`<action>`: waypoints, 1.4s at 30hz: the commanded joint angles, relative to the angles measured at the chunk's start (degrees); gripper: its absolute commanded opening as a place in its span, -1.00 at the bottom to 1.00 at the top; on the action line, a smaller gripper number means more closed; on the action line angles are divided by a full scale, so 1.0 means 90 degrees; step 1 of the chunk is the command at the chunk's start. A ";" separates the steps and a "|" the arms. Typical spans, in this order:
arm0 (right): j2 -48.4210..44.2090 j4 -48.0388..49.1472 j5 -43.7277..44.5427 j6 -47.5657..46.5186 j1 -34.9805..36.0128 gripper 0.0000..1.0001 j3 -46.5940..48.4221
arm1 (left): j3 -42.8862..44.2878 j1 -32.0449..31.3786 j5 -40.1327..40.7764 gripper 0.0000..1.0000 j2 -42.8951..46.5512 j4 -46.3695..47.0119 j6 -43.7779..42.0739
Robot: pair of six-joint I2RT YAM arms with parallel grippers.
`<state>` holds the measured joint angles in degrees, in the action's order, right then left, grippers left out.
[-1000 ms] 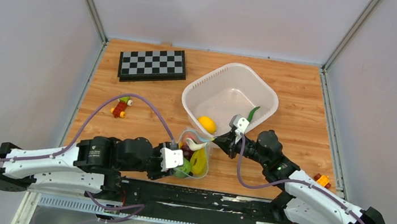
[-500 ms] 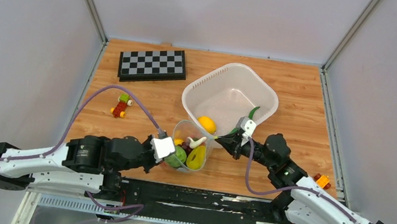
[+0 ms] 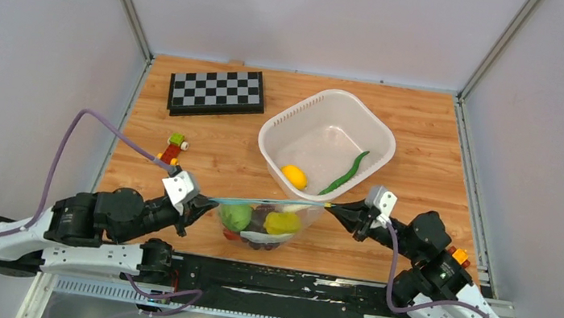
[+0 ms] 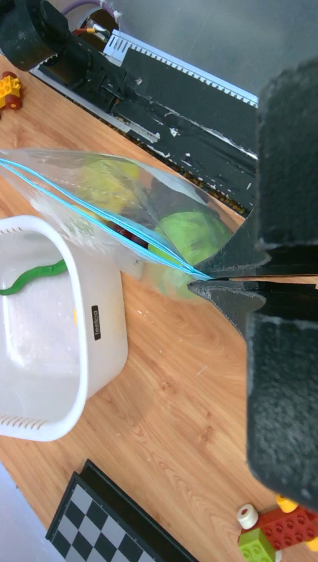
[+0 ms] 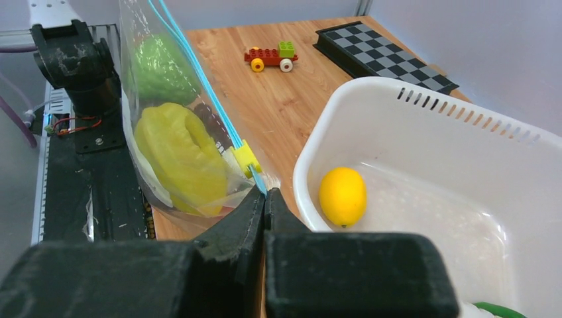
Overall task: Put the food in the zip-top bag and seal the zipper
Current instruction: Adjust the zipper food storage bag at the center of the board.
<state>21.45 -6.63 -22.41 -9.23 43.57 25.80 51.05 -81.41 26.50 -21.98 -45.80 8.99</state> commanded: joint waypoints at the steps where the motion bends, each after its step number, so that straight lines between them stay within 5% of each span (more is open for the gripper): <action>1: 0.0085 -0.0408 0.0730 0.0080 -0.0040 -1.00 0.0474 | -0.0327 -0.0023 0.0550 -1.00 0.0137 0.0680 0.0225; 10: 0.0386 -0.0690 -0.0324 -0.0009 -0.0041 -1.00 0.0718 | -0.0755 -0.0021 0.1077 -1.00 -0.0509 0.1332 0.0520; 19: 0.0629 -0.0639 0.0882 0.0372 -0.0053 -1.00 0.0648 | -0.1214 -0.0023 0.2058 -1.00 0.0398 0.1534 0.0904; 28: 0.0753 0.0177 -0.0173 0.0201 -0.0054 -1.00 0.0279 | -0.1286 -0.0018 0.2046 -1.00 -0.0450 0.1735 0.1006; 35: 0.1010 0.0463 -0.0508 0.0162 -0.0064 -1.00 0.0159 | -0.1454 -0.0018 0.2474 -1.00 0.0254 0.1638 0.1142; 42: 0.1426 0.1025 -0.0986 0.0137 -0.0060 -0.36 0.0033 | -0.1508 -0.0023 0.2210 -1.00 0.0372 0.1505 0.1019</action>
<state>33.15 -4.36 -27.14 -7.62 43.31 26.74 37.28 -81.49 46.41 -18.11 -33.39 17.80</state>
